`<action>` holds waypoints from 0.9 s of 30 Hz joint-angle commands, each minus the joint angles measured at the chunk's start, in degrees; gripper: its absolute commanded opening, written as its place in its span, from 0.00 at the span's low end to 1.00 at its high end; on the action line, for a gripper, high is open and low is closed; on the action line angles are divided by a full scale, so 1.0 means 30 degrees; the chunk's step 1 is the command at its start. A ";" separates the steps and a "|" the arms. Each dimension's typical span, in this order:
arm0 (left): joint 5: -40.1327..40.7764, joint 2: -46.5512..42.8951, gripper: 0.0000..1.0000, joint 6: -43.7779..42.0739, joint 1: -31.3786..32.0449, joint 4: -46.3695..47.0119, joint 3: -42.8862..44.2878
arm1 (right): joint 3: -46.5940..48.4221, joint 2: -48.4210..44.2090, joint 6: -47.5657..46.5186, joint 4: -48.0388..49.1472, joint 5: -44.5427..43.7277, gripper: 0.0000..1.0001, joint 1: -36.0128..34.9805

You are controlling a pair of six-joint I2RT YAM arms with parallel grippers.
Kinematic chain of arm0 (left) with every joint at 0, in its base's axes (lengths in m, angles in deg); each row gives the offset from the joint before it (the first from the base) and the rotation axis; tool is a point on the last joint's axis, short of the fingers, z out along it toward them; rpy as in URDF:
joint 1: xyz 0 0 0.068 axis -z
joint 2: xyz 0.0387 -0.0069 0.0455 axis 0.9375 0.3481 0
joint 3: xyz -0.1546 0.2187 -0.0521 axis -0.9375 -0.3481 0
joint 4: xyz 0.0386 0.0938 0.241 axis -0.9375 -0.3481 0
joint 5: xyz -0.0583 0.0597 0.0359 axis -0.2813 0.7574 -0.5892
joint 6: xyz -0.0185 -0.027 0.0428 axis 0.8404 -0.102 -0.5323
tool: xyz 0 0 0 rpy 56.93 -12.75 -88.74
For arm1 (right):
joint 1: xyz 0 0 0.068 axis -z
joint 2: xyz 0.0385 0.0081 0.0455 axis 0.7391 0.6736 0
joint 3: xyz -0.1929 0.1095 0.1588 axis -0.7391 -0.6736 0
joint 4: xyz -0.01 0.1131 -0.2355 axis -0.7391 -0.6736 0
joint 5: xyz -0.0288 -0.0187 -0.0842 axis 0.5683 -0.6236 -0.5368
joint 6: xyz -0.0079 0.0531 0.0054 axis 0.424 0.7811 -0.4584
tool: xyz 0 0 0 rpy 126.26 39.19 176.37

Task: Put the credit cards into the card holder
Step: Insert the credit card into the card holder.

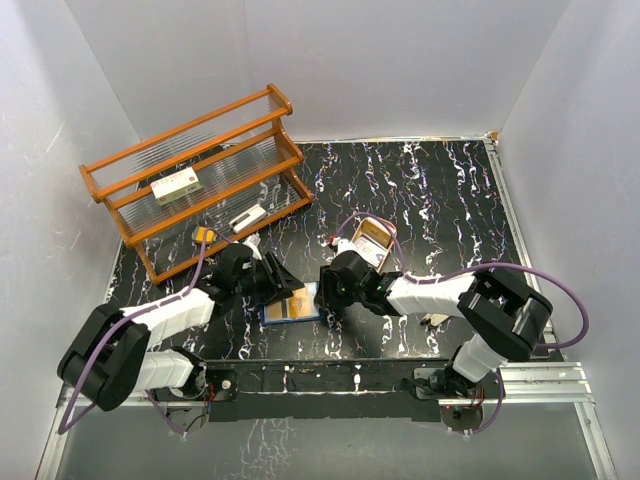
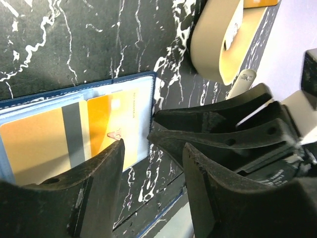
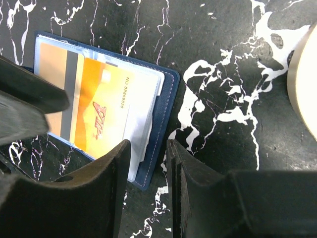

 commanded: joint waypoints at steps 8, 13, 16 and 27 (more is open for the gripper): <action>0.1546 -0.0985 0.53 -0.1392 0.0043 -0.3972 0.1058 | 0.0309 -0.0305 -0.0424 -0.1600 -0.0288 0.34 0.0075; 0.1625 0.0791 0.54 -0.1297 0.0043 -0.2796 0.0643 | 0.0301 -0.0021 -0.0381 -0.1449 -0.0162 0.33 0.0075; 0.1238 0.1768 0.54 -0.1017 0.0046 -0.1566 0.0478 | 0.0154 0.0213 -0.0315 -0.1147 -0.0065 0.33 0.0073; -0.0312 0.2473 0.51 0.1049 0.0300 0.1574 0.0168 | 0.0041 0.0716 -0.0223 -0.0611 0.0467 0.29 0.0080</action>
